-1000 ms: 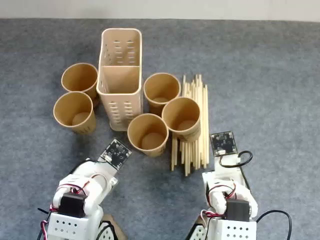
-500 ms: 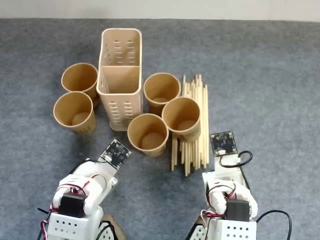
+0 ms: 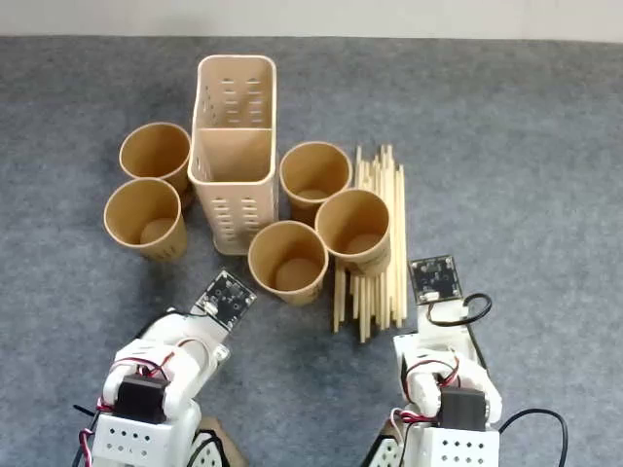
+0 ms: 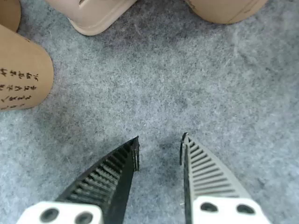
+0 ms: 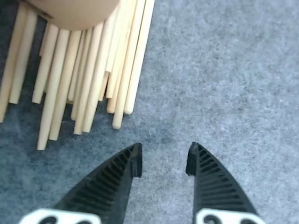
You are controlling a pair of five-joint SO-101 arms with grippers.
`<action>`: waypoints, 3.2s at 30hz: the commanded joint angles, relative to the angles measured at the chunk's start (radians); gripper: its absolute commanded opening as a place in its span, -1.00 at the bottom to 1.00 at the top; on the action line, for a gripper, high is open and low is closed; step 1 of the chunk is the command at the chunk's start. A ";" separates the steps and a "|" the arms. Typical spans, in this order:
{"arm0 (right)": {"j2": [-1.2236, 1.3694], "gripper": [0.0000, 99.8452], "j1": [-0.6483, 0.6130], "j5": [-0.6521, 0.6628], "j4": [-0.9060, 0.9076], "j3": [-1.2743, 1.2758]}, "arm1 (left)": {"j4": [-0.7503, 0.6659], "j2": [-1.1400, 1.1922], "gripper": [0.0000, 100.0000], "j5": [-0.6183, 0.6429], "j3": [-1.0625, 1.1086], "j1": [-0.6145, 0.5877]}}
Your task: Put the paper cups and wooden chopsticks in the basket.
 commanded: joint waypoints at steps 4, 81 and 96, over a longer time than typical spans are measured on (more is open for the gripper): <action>-0.008 -0.65 -0.008 0.011 0.002 0.119 | -0.006 -0.004 -0.64 -0.012 0.016 0.013; 0.674 -0.65 0.002 -0.066 -0.395 -0.214 | 0.414 2.086 -0.63 0.290 -2.336 -0.513; 0.768 -0.65 0.004 -0.064 -0.444 -0.208 | 0.330 2.118 -0.64 0.259 -2.043 -0.438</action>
